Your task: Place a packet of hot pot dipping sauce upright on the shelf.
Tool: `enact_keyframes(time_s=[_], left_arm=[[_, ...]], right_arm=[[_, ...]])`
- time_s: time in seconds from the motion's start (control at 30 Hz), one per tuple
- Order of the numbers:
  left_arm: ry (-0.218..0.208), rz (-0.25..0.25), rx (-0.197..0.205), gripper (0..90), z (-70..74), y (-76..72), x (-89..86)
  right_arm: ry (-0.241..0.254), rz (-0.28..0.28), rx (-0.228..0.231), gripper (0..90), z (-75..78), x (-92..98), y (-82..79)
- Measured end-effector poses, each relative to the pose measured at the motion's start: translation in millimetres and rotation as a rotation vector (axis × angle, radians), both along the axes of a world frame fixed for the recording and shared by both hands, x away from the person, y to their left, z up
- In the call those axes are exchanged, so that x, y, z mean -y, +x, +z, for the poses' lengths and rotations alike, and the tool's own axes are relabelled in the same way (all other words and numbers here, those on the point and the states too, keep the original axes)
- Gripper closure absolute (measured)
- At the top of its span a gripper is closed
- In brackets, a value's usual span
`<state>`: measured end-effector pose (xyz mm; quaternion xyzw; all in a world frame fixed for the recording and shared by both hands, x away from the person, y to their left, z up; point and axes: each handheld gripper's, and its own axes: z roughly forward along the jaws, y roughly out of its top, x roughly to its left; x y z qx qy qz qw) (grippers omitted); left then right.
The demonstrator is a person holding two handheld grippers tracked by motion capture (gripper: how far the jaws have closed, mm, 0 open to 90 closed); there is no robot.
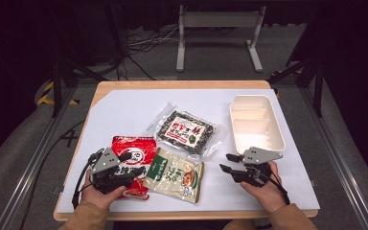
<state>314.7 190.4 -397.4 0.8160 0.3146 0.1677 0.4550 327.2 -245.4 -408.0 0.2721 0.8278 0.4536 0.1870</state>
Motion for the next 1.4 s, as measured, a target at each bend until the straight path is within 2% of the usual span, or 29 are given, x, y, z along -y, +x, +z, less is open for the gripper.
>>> enact_keyframes(time_s=[0.07, 0.23, 0.33, 0.37, 0.4, 0.47, 0.53, 0.6, 0.63, 0.67, 0.8, 0.83, 0.93, 1.07, 1.23, 1.4], left_arm=[[-0.031, -0.005, -0.004, 31.5, 1.6, 1.1, 0.6], [-0.039, -0.025, -0.009, 27.3, 3.0, 4.9, 6.5], [-0.039, -0.035, -0.032, 26.4, 4.1, 7.7, 12.5], [-0.035, -0.037, -0.054, 26.2, 3.7, 9.1, 16.3], [-0.009, -0.041, -0.069, 26.0, 3.2, 10.9, 20.3], [0.027, -0.045, -0.079, 26.0, 0.8, 12.4, 28.2], [0.034, -0.047, -0.094, 25.9, -0.6, 13.2, 31.4], [0.052, -0.054, -0.147, 24.2, -5.6, 17.9, 37.0], [0.052, -0.054, -0.147, 23.3, -5.6, 17.9, 37.0], [0.072, -0.061, -0.186, 22.7, -10.4, 20.4, 40.4], [0.102, -0.069, -0.213, 23.5, -15.7, 21.5, 44.0], [0.119, -0.075, -0.234, 23.5, -18.4, 22.5, 45.7], [0.132, -0.084, -0.265, 25.2, -22.2, 23.7, 47.1], [0.150, -0.095, -0.296, 27.6, -26.6, 25.2, 48.2], [0.161, -0.117, -0.309, 34.0, -28.2, 24.5, 49.8], [0.174, -0.130, -0.322, 34.8, -31.8, 24.5, 51.9]], right_arm=[[-0.002, -0.001, 0.003, 54.3, 0.1, 0.1, -0.2], [0.007, 0.000, -0.007, 54.3, -0.1, -0.4, -0.1], [-0.003, 0.002, -0.004, 54.3, -0.8, -1.6, -0.5], [-0.004, 0.001, -0.004, 54.3, -1.0, -2.0, -0.6], [-0.008, 0.002, -0.004, 54.3, -1.3, -2.3, -0.5], [-0.012, 0.005, -0.005, 54.2, -1.8, -3.0, -0.7], [-0.012, 0.006, -0.005, 54.2, -1.9, -3.5, -0.8], [-0.017, 0.011, -0.005, 53.9, -2.3, -4.8, -1.2], [-0.017, 0.011, -0.005, 53.9, -2.3, -4.8, -1.2], [-0.023, 0.014, -0.004, 53.6, -2.6, -5.5, -1.3], [-0.024, 0.015, -0.003, 53.2, -2.7, -5.9, -1.5], [-0.024, 0.016, -0.003, 53.0, -2.7, -5.9, -1.6], [-0.025, 0.017, -0.005, 52.4, -2.9, -6.0, -1.6], [-0.030, 0.020, -0.006, 52.0, -3.6, -6.8, -1.4], [-0.035, 0.024, -0.010, 52.7, -4.1, -7.6, -1.4], [-0.039, 0.031, -0.006, 52.8, -4.9, -8.2, -1.7]])
